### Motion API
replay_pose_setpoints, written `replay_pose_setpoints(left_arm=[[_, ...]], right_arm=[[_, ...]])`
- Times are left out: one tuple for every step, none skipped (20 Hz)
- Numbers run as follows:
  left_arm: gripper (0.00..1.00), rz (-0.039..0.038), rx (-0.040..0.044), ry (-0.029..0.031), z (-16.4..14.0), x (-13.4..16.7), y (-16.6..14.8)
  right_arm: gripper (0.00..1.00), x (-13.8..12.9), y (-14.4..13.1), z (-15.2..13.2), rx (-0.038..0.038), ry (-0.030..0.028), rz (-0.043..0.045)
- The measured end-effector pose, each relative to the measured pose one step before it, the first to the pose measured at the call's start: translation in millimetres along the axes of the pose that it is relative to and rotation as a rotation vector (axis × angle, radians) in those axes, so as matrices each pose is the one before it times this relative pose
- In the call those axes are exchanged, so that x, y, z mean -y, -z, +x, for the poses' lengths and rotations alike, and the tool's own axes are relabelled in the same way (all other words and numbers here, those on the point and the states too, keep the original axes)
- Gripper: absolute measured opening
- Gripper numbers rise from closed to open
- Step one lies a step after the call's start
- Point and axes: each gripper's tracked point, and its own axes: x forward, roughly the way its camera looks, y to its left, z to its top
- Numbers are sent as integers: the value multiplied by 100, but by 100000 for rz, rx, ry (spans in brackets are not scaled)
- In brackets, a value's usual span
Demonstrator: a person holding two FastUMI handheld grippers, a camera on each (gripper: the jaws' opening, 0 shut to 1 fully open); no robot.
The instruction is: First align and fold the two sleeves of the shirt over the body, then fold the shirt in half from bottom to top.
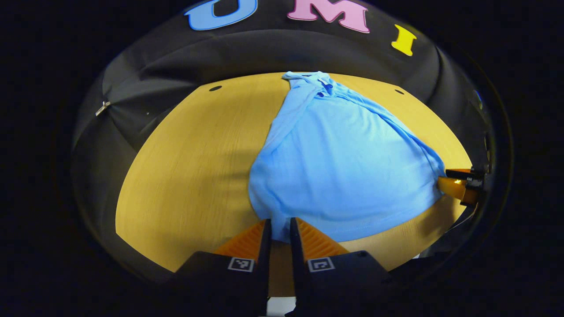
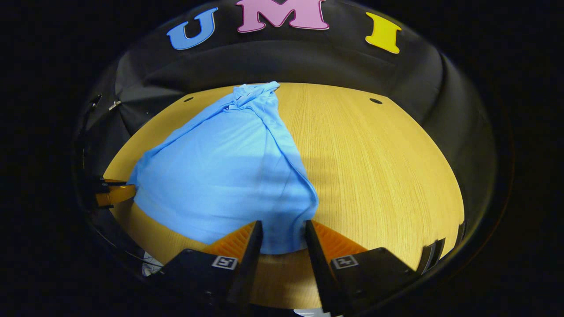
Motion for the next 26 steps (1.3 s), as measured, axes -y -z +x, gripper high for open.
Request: replay_pose_setpoints(left_arm=[[19,1707,196,134,133,394,-66],[15,1560,91,-1331,106,112,-216],[2,942,948,-895,110,-54,13],[7,-815,732,531,90,255,-159],[6,-1929,249,138,86,22,-107],[6,-2365,-199,238,-54,-71,-118],[6,-1661,-179,-154,-58,-92,82],[6,-736,541,-245,-221,-87,-157],[6,-14,1088,-578,-204,-173,-493],[6,271,1073,-122,-168,13,-428],[6,264,1440,-39,-249,77,-612],[6,11,1909,52,-309,114,-939],[6,-17,1496,311,-213,150,-798],[6,70,2398,160,-176,153,-1272],[6,-58,1996,30,-303,47,-997],[6,-735,3129,368,23,222,-1858],[6,-810,2085,355,170,75,-1397],[6,-845,2003,-61,118,-10,-1259],[6,-657,2002,-4,284,12,-1328],[6,-284,2121,-528,940,-106,-1104],[6,-169,1793,-729,917,-183,-1194],[6,-599,1517,-677,654,-120,-959],[6,-988,1781,-486,777,-45,-1100],[6,-972,1618,-818,682,-163,-997],[6,-917,1594,-654,736,-89,-1052],[6,-706,1454,-674,1013,-48,-874]], right_arm=[[37,-489,-104,104,474,-1154,-351],[24,-83,-153,-24,428,770,-641],[17,-101,-205,-52,639,731,-1133],[11,-164,70,50,195,-139,-961],[6,-320,-80,-2,13,-1358,388],[6,-44,150,-108,-450,-896,1337],[6,73,-105,-148,145,-430,1529],[6,179,-191,-175,417,-30,887],[6,178,-392,-215,881,54,114],[6,107,-463,-105,1104,86,-82],[6,-13,-635,-220,1186,-200,-78],[6,-27,-837,-152,1538,-120,68],[6,-43,-926,-109,1586,-163,399],[6,-98,-1082,-103,1832,-251,599],[6,-4,-1240,82,2067,-157,585],[6,32,-1743,339,2755,-96,676],[6,143,-1473,307,2446,-34,736],[6,53,-1218,499,2008,-61,719],[6,52,-961,775,1274,-271,566],[6,176,-1088,867,1216,58,195],[6,136,-1015,869,1469,-178,402],[6,191,-934,790,1113,124,106],[6,90,-782,685,1081,-107,-201],[5,82,-870,700,1262,41,-363],[6,241,-853,518,1367,517,-326],[6,139,-790,607,1168,287,-231]])
